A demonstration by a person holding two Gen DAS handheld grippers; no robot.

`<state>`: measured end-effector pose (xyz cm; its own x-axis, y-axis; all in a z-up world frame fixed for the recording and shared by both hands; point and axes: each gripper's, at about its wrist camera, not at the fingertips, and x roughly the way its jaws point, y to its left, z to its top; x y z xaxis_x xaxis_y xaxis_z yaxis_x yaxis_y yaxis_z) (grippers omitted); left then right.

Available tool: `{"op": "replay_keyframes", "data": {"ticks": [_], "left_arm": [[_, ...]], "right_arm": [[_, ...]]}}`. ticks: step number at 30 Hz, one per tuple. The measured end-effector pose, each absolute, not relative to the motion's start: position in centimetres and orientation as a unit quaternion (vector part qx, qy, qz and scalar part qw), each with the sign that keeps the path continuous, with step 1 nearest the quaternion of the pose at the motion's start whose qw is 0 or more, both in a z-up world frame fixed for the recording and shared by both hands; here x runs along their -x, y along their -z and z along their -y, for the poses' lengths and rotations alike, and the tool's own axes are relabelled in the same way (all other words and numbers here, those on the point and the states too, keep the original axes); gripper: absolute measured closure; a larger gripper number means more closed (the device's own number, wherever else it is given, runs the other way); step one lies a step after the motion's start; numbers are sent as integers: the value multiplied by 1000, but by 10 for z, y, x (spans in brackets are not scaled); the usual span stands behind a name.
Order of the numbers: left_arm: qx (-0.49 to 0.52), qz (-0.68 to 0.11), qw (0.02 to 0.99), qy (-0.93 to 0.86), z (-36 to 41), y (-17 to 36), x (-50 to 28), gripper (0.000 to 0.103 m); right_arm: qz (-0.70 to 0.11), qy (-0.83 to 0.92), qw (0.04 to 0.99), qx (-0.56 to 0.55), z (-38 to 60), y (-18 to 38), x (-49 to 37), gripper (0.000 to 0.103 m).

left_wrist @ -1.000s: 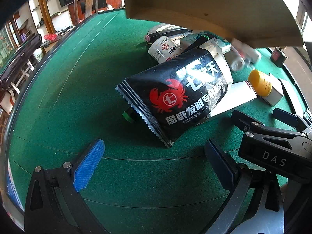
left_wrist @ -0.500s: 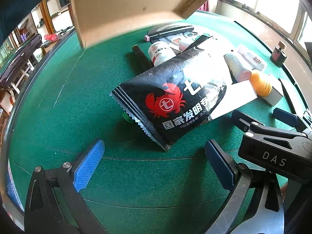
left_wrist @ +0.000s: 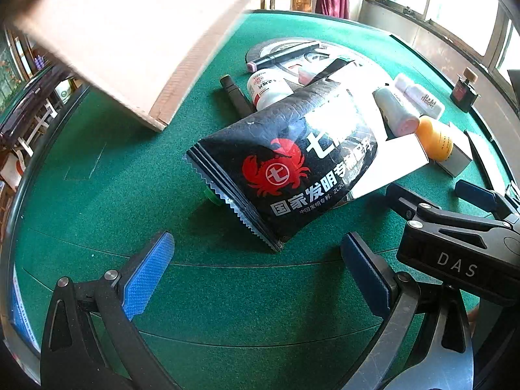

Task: Organize objects
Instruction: 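Set the emptied cardboard box down on the table edge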

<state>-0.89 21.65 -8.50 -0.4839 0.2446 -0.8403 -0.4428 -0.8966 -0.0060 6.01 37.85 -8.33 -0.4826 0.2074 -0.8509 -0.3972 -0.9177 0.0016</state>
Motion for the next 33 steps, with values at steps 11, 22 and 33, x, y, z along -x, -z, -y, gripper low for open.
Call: {"op": "replay_keyframes", "data": {"ticks": [11,22,33], "left_arm": [[467,-106,201,-855,-217,85,9,0],[467,-103,194,-856,-221,85,5,0],[467,-103,194,-856,-221,85,5,0]], "right_arm": [[-99,-855,177,477,-379,84,-60,0],[-99,-855,177,477,-379,84,-60,0],[-100,-855,178,477,-378,85,-60,0]]}}
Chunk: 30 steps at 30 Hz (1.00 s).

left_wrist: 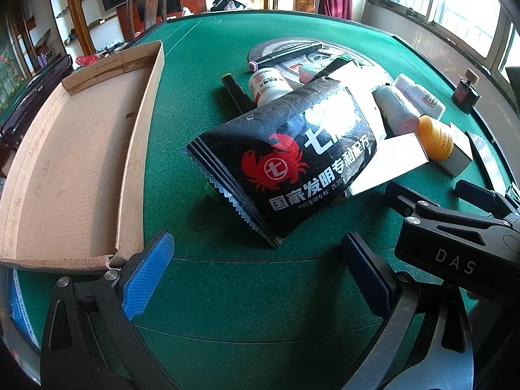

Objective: Organize objects

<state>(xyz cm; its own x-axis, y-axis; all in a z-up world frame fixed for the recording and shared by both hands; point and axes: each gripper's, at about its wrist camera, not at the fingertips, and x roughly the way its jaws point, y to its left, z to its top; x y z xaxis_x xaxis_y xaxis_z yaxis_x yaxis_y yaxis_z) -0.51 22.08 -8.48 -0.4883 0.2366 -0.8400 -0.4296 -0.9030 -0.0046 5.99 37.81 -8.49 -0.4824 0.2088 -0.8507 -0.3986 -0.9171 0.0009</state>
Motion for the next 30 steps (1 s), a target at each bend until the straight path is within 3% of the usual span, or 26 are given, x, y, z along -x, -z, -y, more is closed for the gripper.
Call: {"op": "replay_keyframes", "data": {"ticks": [13,19,26,30], "left_arm": [[468,-104,199,-855,-218,81,6,0],[455,-132,247,-846,-209,71,-2,0],[372,-175,272,-870,-192,42,-27,1],[354,-192,284,-870,-196,30,-23,9]], "right_arm": [[-100,-855,176,477,-378,85,-59,0],[-77,-857,84,502,-392,80,-69,0],[-133,-905,32,402,-423,56,-114,0],[-150,-912,23,380,-426,54,-121,0]]}}
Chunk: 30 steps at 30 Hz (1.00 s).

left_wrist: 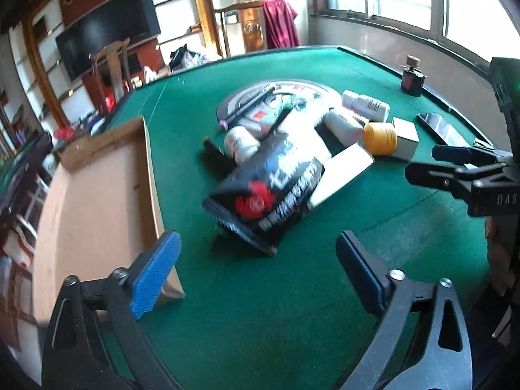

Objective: Organize objects

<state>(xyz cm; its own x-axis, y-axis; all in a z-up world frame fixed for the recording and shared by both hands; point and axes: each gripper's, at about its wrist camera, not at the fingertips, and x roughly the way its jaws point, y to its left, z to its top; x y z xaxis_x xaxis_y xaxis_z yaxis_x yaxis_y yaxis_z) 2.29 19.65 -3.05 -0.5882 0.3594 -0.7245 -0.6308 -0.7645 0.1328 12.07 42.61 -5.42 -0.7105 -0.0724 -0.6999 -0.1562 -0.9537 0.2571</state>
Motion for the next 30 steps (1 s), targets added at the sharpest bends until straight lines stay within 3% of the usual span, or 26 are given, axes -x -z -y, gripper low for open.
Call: {"op": "replay_keyframes", "data": {"ticks": [2,5,17,21,22,23,24,30], "left_arm": [[349,-208,292,-866,-205,26,-16,12],[351,-215,304,-859,-217,20,1,37],[397,-268,391,-786,-260,29,38,37],[423,-243,395,-778,-267,39,45,38],[425,-234,403,-776,-268,39,41,40],[426,-228,415,-771,-268,39,36,51],[441,-216,433,-756,-269,40,31,56],[472,-177,458,-733,-271,46,18,56]], "right_arm": [[-147,-916,20,373,-424,53,-122,0],[-151,-914,11,376,-423,54,-119,0],[-200,-900,-5,388,-437,60,-115,0],[-198,-900,-7,389,-435,60,-116,0],[-199,-900,-6,388,-435,60,-116,0],[-199,-900,-6,387,-435,59,-116,0],[-200,-900,-7,388,-435,59,-116,0],[-200,-899,-9,388,-434,59,-116,0]]}}
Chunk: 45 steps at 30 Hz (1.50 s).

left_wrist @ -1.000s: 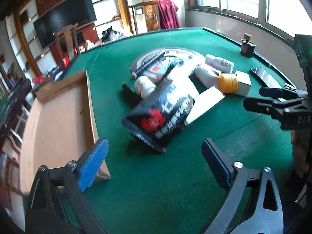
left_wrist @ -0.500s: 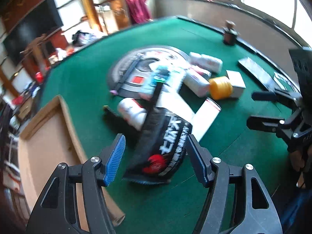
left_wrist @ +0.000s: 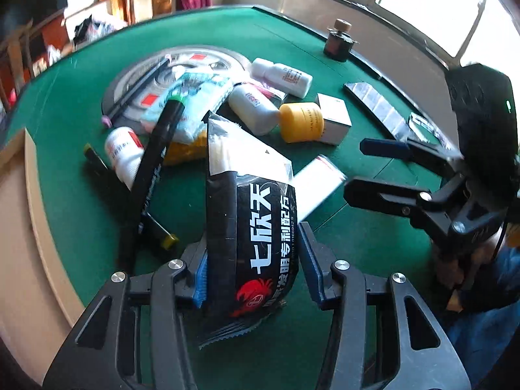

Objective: Organize objects

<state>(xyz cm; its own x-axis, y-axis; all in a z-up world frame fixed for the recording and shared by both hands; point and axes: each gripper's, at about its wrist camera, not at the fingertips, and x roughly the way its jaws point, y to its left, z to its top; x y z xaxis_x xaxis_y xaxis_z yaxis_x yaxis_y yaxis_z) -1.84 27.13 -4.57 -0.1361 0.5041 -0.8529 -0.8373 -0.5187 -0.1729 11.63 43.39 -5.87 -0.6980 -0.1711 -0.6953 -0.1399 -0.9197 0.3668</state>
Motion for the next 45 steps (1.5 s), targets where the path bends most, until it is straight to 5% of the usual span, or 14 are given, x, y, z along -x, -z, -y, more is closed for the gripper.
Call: {"op": "replay_keyframes", "data": {"ticks": [9,14,31,40,45], "left_arm": [[514,-110,424,-737,-280,62,48,48],[498,-60,432,-749,-266,62,41,56],[415,-14,397,-819,-158,38,-11,56],[396,7,391,-831,-129,39,-16,56],[392,14,396,-830,-118,40,-18,56]], "right_arm": [[205,898,10,-390,-434,60,-116,0],[205,898,12,-389,-434,61,-115,0],[169,905,-2,-391,-412,51,-117,0],[239,872,-31,-426,-399,47,-94,17],[317,829,-61,-457,-406,62,-76,18]]}}
